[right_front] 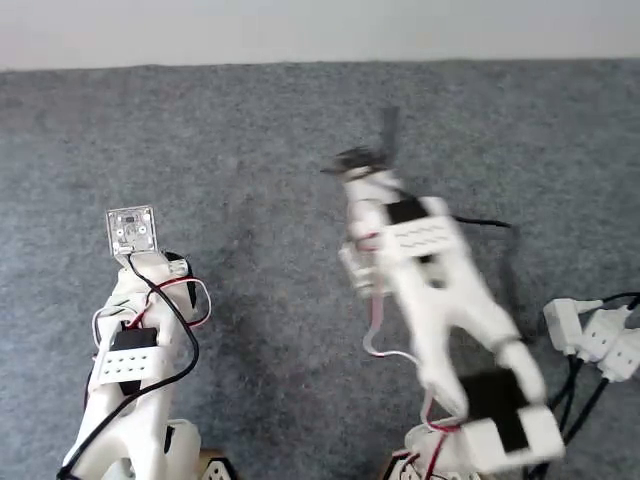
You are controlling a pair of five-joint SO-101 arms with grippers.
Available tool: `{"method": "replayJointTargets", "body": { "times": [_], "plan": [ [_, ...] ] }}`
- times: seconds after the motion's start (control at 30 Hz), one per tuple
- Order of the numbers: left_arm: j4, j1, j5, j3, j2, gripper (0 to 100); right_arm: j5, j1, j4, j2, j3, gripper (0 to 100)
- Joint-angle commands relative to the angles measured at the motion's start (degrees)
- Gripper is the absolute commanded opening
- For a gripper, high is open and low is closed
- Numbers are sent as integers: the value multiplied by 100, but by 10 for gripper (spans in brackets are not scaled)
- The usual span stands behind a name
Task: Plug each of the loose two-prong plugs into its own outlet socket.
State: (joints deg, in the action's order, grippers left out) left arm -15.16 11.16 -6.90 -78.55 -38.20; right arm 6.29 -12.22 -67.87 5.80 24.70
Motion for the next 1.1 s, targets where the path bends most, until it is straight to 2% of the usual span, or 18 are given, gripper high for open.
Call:
{"method": "replayJointTargets", "body": {
  "times": [0.0,0.2,0.3,0.43,0.63,0.77,0.83,1.07],
  "plan": [
    [123,9,-18,101,-149,15,431,1508,154,875,281,9],
    [141,9,-18,101,-149,15,1011,3451,1007,1130,853,9],
    [343,9,-18,66,-149,15,1336,4110,1455,1130,1011,9],
    [404,9,-18,57,-114,15,1705,4611,1833,1095,1116,12],
    [396,-26,-18,57,-105,15,2189,4936,2114,532,1160,26],
    [396,-26,-26,57,-105,15,2286,4927,2352,259,1152,152],
    [396,-26,-26,57,-105,16,2409,4822,2237,321,1152,190],
    [422,-26,-18,57,-123,16,2330,4426,1007,1710,1152,183]
  ]
}}
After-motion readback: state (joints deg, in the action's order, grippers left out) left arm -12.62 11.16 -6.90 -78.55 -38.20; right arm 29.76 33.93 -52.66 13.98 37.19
